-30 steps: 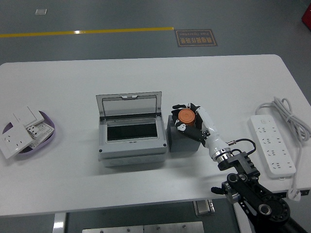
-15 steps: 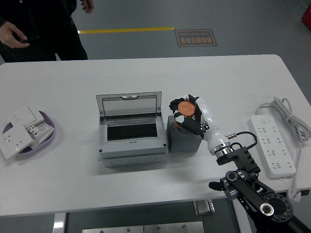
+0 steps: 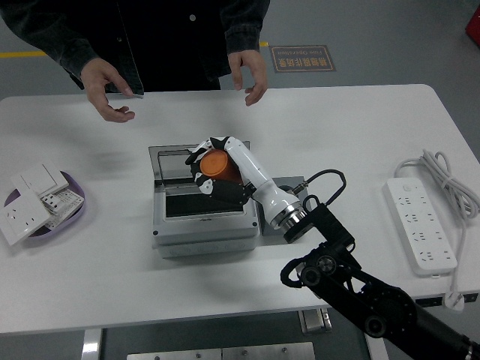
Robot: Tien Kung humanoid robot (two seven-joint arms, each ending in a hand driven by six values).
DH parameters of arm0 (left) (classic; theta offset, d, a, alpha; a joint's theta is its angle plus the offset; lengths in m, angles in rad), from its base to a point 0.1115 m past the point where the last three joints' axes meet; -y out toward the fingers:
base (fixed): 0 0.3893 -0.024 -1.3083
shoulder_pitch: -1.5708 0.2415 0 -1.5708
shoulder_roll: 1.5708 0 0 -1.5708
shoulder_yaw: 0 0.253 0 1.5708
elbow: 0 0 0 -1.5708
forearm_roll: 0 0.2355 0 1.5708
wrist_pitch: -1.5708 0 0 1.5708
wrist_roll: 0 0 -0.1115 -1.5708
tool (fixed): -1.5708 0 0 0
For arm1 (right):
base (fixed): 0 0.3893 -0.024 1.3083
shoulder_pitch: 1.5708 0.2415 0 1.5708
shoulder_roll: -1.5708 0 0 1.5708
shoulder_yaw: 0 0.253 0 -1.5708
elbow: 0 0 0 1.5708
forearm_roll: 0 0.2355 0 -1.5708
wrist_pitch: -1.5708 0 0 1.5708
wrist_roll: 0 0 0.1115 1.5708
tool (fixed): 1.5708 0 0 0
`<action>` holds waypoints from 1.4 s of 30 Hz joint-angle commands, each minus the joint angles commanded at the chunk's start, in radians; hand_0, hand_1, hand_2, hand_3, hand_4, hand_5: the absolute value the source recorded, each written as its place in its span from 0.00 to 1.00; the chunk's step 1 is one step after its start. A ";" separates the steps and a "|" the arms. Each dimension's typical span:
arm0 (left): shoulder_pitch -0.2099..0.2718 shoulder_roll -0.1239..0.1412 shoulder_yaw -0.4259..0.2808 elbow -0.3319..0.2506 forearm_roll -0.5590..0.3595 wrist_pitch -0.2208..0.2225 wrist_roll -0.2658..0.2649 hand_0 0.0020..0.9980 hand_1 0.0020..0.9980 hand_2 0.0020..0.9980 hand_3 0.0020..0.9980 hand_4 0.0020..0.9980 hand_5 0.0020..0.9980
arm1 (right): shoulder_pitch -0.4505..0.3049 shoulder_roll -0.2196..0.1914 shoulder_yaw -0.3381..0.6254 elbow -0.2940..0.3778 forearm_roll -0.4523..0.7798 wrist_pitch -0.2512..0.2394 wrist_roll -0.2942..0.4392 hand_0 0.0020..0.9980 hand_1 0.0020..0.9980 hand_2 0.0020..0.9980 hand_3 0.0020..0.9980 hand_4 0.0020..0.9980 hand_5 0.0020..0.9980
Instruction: Pick up the cylinder from the cube,place it in the box,flap close box
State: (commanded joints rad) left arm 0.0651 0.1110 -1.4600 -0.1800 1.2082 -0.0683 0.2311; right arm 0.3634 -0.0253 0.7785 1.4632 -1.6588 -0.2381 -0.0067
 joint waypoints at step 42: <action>-0.007 0.008 -0.005 0.000 0.018 -0.002 0.006 0.63 0.66 0.59 0.65 0.72 0.29 | 0.182 0.025 -0.199 -0.097 -0.466 0.198 -0.443 0.73 0.67 0.68 0.69 0.52 0.32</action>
State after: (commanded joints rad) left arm 0.0585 0.1195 -1.4649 -0.1800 1.2261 -0.0706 0.2372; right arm 0.5457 0.0000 0.5799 1.3662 -2.1252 -0.0396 -0.4493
